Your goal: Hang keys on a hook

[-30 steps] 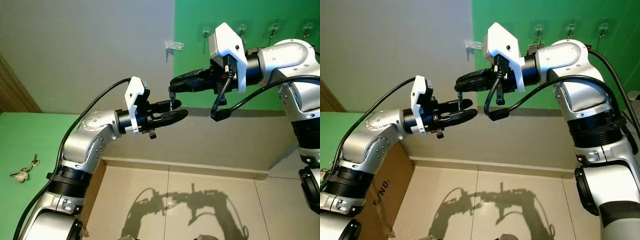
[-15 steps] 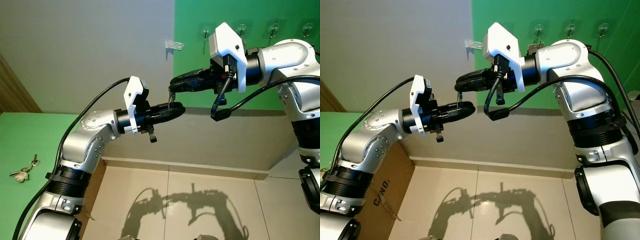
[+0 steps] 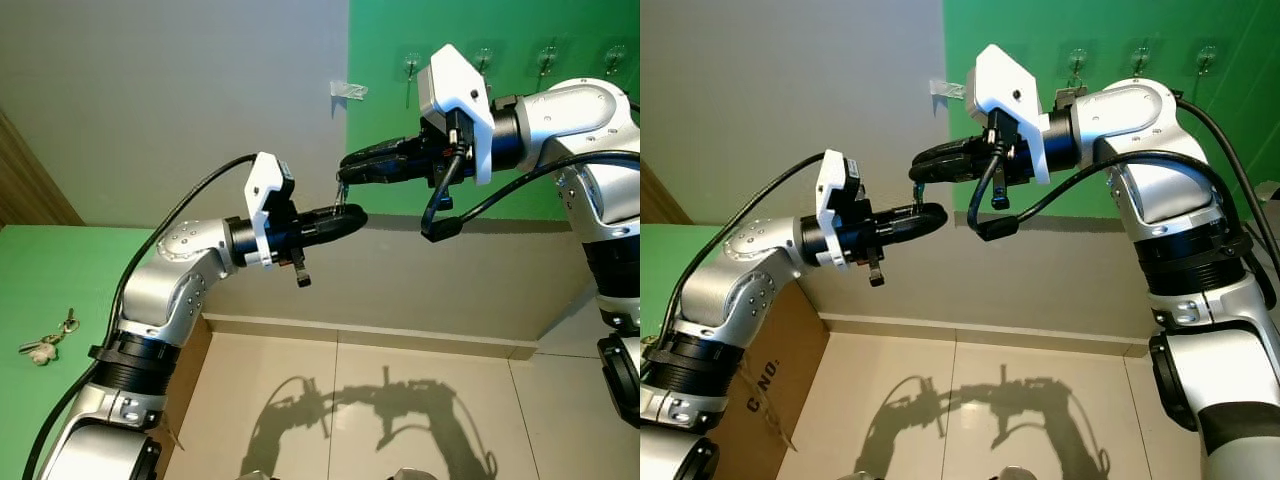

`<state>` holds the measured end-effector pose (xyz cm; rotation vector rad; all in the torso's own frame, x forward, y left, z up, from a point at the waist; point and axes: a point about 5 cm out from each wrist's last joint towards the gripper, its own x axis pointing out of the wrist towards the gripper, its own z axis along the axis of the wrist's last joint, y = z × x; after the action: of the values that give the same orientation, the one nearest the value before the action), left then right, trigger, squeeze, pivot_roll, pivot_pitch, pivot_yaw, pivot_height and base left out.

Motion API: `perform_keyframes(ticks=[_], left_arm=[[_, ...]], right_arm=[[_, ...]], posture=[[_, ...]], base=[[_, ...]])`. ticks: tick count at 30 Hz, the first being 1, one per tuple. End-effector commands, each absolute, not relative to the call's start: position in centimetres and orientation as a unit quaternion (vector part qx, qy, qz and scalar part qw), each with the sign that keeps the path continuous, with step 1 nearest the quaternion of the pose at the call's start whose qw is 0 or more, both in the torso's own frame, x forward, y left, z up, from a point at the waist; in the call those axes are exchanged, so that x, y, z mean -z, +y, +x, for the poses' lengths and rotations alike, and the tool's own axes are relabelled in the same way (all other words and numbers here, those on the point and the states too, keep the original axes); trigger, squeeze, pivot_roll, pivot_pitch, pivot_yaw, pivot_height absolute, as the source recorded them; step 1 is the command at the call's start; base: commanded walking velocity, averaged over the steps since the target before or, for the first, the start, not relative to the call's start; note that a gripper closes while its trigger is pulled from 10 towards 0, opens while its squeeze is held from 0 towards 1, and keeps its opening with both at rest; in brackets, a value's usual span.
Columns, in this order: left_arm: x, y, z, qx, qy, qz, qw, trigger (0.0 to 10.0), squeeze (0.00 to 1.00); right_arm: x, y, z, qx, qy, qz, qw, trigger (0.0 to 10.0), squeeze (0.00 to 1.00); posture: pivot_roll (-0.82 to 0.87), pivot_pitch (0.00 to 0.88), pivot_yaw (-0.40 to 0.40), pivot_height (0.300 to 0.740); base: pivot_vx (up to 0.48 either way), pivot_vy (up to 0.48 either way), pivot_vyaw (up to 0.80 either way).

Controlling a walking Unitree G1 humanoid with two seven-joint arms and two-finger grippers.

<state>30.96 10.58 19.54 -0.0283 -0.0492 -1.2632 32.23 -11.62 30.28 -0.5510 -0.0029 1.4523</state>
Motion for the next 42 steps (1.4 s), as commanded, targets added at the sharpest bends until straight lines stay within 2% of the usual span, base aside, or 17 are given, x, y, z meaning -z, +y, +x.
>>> perform_keyframes(ticks=[1,7,8,9,10,11,21,27,28,29,37,42], left_arm=[[-19.4,10.9,31.2,0.583,-0.015,0.001,0.812,0.0,0.00],[-18.9,10.8,31.1,0.579,-0.011,0.029,0.815,0.0,0.00],[-18.8,10.8,31.3,0.572,-0.011,0.034,0.819,0.9,0.00],[-18.6,11.0,31.4,0.566,-0.005,0.045,0.823,10.0,0.00],[-18.5,11.1,31.5,0.563,-0.001,0.052,0.825,10.0,0.68],[-18.3,11.3,31.6,0.560,0.003,0.057,0.827,10.0,1.00],[-17.0,12.4,31.0,0.583,0.040,0.082,0.808,10.0,1.00],[-17.1,12.7,31.1,0.583,0.041,0.075,0.808,10.0,1.00],[-17.4,12.8,31.3,0.577,0.034,0.076,0.812,10.0,0.76],[-18.1,13.0,31.7,0.567,0.022,0.073,0.820,10.0,0.00],[-19.7,13.0,32.2,0.557,-0.009,0.066,0.828,10.0,0.00],[-20.2,12.1,31.8,0.571,-0.020,0.049,0.820,10.0,0.00]], right_arm=[[-31.5,-11.5,32.1,-0.653,-0.021,-0.252,0.714,0.0,0.00],[-31.2,-11.6,32.1,-0.651,-0.019,-0.256,0.714,0.0,0.00],[-31.1,-11.6,32.1,-0.651,-0.018,-0.256,0.714,0.0,0.00],[-31.1,-11.6,32.1,-0.651,-0.018,-0.256,0.714,0.0,0.00],[-31.1,-11.6,32.1,-0.651,-0.018,-0.257,0.714,0.0,0.00],[-31.1,-11.6,32.2,-0.651,-0.018,-0.257,0.714,0.0,0.00],[-30.8,-11.6,32.2,-0.650,-0.015,-0.264,0.712,0.0,0.00],[-30.6,-11.7,32.3,-0.650,-0.014,-0.267,0.712,0.0,0.00],[-30.6,-11.7,32.3,-0.649,-0.014,-0.269,0.711,0.0,0.00],[-30.5,-11.8,32.3,-0.649,-0.013,-0.270,0.711,0.0,0.00],[-30.2,-11.8,32.3,-0.648,-0.010,-0.275,0.710,0.0,0.00],[-30.0,-11.9,32.2,-0.649,-0.007,-0.275,0.709,0.0,0.00]], posture=[[-0.28,0.004,0.088,0.740],[-0.27,0.005,0.089,0.740],[-0.27,0.005,0.089,0.740],[-0.27,0.005,0.089,0.740],[-0.27,0.005,0.089,0.740],[-0.27,0.004,0.090,0.740],[-0.27,0.000,0.092,0.740],[-0.27,0.000,0.093,0.740],[-0.27,0.000,0.094,0.740],[-0.27,0.000,0.094,0.740],[-0.28,0.000,0.092,0.740],[-0.28,0.000,0.093,0.740]], base=[[0.000,0.000,0.00],[0.000,0.000,0.00],[0.000,0.000,0.00],[0.000,0.000,0.00],[0.000,0.000,0.00],[0.000,0.000,0.00],[0.000,0.000,0.00],[0.000,0.000,0.00],[0.000,0.000,0.00],[0.000,0.000,0.00],[0.000,0.000,0.00],[0.000,0.000,0.00]])
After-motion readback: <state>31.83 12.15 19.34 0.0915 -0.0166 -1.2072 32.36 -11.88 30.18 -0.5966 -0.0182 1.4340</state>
